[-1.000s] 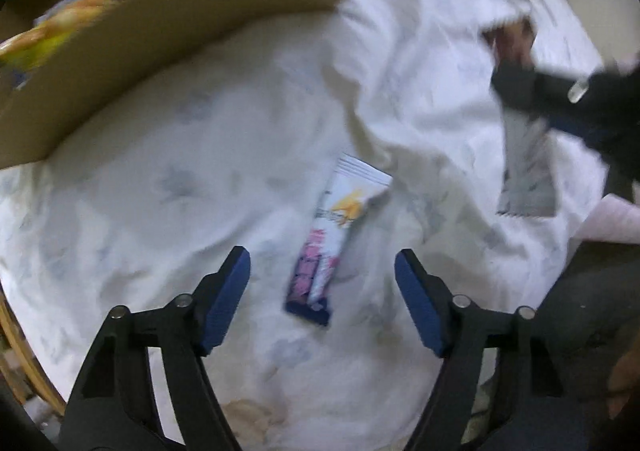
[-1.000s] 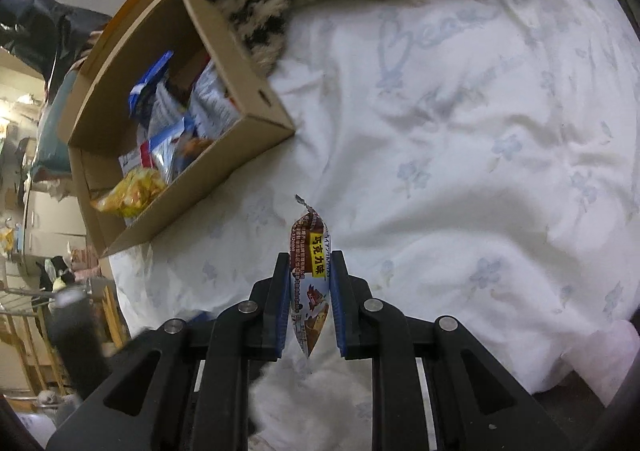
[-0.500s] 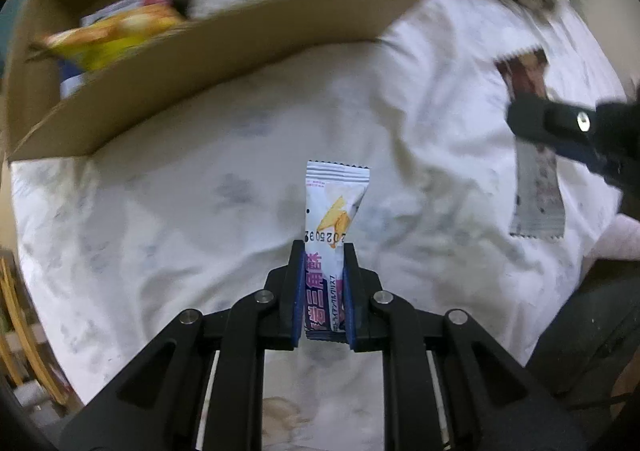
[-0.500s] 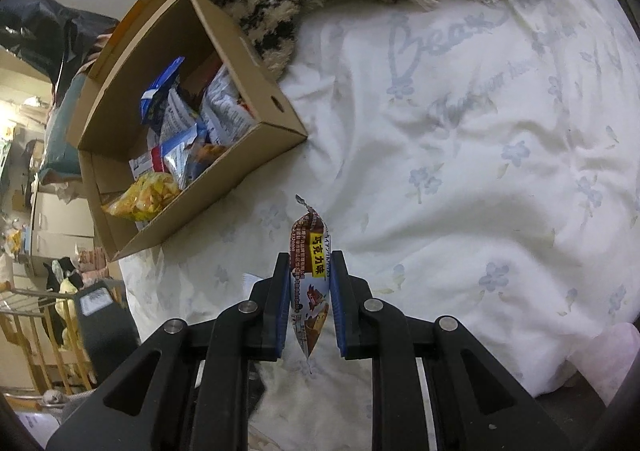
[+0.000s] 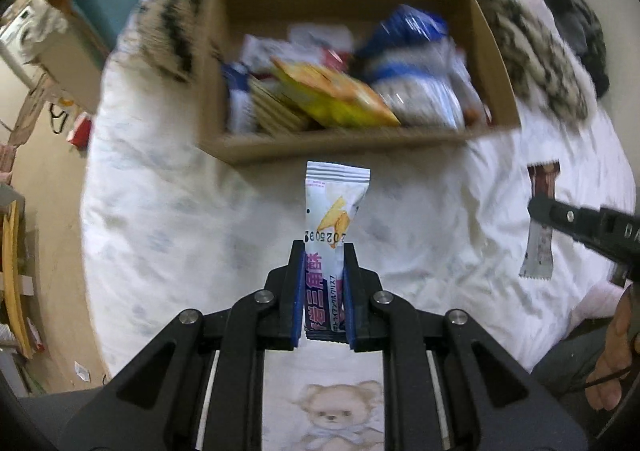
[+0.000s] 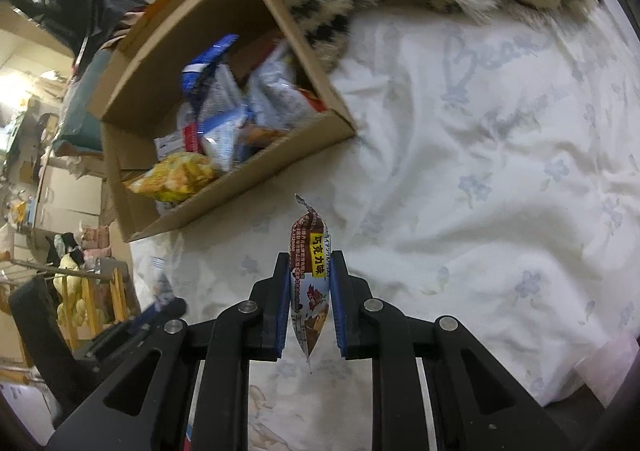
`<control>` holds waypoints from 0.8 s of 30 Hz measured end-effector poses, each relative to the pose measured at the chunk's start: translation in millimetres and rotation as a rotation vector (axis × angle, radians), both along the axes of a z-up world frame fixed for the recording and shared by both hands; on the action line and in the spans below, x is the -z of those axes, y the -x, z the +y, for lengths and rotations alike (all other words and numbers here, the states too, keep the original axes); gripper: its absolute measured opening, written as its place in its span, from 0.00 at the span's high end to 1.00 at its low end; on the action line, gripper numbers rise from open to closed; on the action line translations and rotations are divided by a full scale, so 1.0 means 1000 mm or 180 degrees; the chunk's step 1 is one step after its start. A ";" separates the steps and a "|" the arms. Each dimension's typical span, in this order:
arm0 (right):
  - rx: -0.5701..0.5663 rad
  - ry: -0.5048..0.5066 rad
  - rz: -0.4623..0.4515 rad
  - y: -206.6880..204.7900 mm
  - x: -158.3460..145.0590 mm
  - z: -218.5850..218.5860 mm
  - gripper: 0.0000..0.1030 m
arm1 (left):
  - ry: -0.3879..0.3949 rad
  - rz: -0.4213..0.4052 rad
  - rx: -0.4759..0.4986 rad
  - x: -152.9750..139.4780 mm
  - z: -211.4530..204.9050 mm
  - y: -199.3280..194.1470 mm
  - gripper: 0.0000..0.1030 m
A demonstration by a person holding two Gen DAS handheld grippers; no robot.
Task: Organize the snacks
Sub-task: 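Carry the white packet with the left gripper while the right gripper carries the sausage stick into the box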
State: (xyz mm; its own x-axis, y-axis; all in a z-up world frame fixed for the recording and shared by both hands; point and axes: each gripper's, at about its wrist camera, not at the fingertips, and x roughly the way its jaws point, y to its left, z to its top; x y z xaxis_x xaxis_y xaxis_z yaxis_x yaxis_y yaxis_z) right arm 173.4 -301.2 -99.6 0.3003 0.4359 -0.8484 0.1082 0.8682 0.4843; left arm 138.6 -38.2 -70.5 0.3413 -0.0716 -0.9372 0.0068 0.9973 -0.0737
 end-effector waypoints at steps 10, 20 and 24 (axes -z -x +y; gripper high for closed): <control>0.0019 -0.0278 -0.0579 -0.002 -0.040 0.004 0.81 | 0.0007 -0.0436 -0.0354 -0.038 0.049 -0.028 0.87; -0.0050 -0.0454 -0.0898 -0.038 -0.062 0.005 0.81 | 0.0120 -0.0661 -0.0330 -0.053 0.045 -0.071 0.87; -0.0100 -0.0288 -0.0964 -0.062 -0.063 0.007 0.81 | 0.0000 -0.0665 -0.0344 -0.055 0.039 -0.095 0.87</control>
State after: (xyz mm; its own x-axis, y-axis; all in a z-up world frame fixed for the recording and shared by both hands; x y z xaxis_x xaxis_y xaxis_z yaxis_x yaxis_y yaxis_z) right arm 235.3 -294.2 -36.9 0.5185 0.5185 -0.6799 -0.0790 0.8208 0.5657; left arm 234.0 0.7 -15.6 0.5336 -0.0241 -0.8454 -0.0848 0.9930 -0.0819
